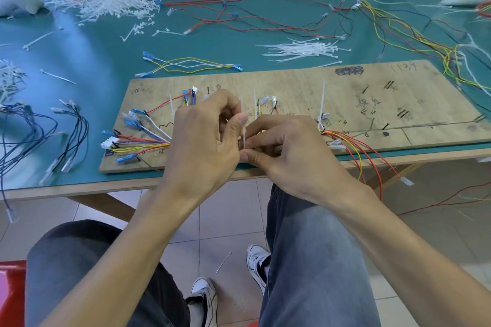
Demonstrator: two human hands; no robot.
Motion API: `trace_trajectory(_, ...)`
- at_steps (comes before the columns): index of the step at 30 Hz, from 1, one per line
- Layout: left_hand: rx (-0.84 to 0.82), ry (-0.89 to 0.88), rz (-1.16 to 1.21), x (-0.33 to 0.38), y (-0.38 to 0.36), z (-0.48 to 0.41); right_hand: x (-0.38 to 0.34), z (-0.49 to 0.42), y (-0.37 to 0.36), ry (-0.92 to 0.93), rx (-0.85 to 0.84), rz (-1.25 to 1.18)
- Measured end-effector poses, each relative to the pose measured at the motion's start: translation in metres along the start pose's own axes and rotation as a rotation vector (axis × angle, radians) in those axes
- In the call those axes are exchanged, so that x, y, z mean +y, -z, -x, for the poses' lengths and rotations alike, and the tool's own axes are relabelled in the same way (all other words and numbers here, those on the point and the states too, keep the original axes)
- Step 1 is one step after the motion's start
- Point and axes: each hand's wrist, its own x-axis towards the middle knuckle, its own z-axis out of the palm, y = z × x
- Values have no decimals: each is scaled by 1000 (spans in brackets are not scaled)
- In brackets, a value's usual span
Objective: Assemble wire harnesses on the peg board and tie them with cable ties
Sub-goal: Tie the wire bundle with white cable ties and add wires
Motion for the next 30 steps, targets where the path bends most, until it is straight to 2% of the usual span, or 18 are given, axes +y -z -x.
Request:
trace_trajectory(7,-25,9,34,-3,5,5,4,0,0,-14,5,-25)
trace_trajectory(11,-97,-14,-7,-2,16,12,1,3,-2,-73,78,-65)
trace_trajectory(16,-80,-48,-43,5,22,22,-4,11,4,-102,132,-156)
trace_trajectory(20,-33,-116,-254,-5,34,25,0,23,24,-141,264,-83)
trace_trajectory(23,-41,-59,-381,-19,44,28,11,25,47,-150,354,18)
trace_trajectory(27,-106,23,-425,-23,48,28,35,17,71,-232,343,100)
trace_trajectory(30,-137,35,-425,-21,51,25,48,14,76,-272,298,25)
